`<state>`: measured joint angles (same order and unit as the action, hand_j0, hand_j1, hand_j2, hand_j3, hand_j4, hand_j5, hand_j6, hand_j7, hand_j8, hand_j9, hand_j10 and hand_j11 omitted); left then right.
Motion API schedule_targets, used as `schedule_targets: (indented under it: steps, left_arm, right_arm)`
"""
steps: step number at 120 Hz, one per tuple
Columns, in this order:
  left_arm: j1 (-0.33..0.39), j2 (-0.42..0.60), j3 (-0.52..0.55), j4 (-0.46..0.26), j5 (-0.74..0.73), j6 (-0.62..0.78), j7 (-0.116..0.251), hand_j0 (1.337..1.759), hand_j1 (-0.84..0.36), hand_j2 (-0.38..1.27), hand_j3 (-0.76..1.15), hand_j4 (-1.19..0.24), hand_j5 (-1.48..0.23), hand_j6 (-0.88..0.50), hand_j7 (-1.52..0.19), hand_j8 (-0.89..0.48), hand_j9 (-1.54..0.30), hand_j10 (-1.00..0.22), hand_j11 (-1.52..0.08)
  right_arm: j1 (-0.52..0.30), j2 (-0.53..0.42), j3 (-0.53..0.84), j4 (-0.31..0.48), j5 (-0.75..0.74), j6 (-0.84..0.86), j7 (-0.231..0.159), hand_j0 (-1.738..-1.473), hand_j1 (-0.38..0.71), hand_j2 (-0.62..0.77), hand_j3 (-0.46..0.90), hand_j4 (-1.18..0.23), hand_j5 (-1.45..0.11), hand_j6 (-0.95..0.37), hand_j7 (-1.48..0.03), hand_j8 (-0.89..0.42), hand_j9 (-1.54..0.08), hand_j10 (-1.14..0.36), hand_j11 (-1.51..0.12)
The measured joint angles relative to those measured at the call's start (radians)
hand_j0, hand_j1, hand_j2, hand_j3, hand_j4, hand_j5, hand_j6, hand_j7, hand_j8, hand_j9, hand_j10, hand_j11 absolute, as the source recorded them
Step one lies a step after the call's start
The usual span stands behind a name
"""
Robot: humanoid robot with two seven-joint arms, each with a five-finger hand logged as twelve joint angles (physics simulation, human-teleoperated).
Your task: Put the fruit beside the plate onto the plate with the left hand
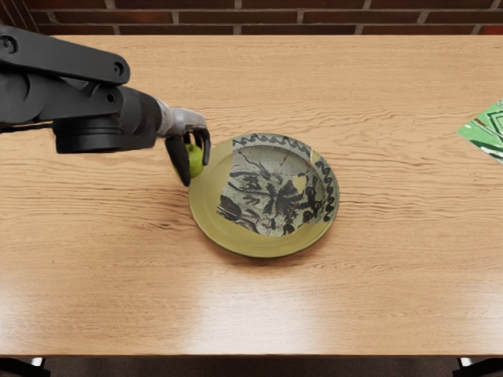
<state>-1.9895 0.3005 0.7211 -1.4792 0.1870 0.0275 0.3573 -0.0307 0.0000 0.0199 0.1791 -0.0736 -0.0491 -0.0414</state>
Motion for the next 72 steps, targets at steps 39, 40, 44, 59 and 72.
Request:
schedule_targets:
  steps: [39,40,44,59,72]
  left_arm:
    - [0.002,-0.128,-0.072,0.015,0.002,0.004,0.002,1.645,-0.33,0.27,0.0,-0.79,-1.19,-0.3,-1.24,-0.26,-1.23,-0.61,-1.2]
    - [0.002,-0.131,-0.074,0.016,0.002,0.005,0.002,1.645,-0.33,0.27,0.0,-0.79,-1.19,-0.31,-1.23,-0.26,-1.23,-0.61,-1.2]
    - [0.004,-0.143,-0.079,0.021,0.004,0.006,0.003,1.645,-0.33,0.27,0.0,-0.79,-1.19,-0.31,-1.23,-0.27,-1.23,-0.62,-1.2]
    - [0.013,-0.191,-0.093,0.038,0.023,0.04,0.005,1.644,-0.34,0.28,0.0,-0.79,-1.19,-0.31,-1.22,-0.26,-1.23,-0.61,-1.21]
    - [0.032,-0.223,-0.098,0.043,0.051,0.083,0.008,1.643,-0.35,0.3,0.0,-0.78,-1.19,-0.3,-1.22,-0.25,-1.23,-0.61,-1.21]
  right_arm:
    - [0.0,0.0,0.0,0.0,0.0,0.0,0.0,-1.658,-0.32,-0.01,0.0,-0.03,-0.03,-0.03,-0.03,-0.03,-0.03,-0.03,-0.03]
    - [0.0,0.0,0.0,0.0,0.0,0.0,0.0,-1.658,-0.32,-0.01,0.0,-0.03,-0.03,-0.03,-0.03,-0.03,-0.03,-0.03,-0.03]
    - [0.0,0.0,0.0,0.0,0.0,0.0,0.0,-1.658,-0.32,-0.01,0.0,-0.03,-0.03,-0.03,-0.03,-0.03,-0.03,-0.03,-0.03]
    - [0.0,0.0,0.0,0.0,0.0,0.0,0.0,-1.658,-0.32,-0.01,0.0,-0.03,-0.03,-0.03,-0.03,-0.03,-0.03,-0.03,-0.03]
    - [0.0,0.0,0.0,0.0,0.0,0.0,0.0,-1.658,-0.32,-0.01,0.0,-0.03,-0.03,-0.03,-0.03,-0.03,-0.03,-0.03,-0.03]
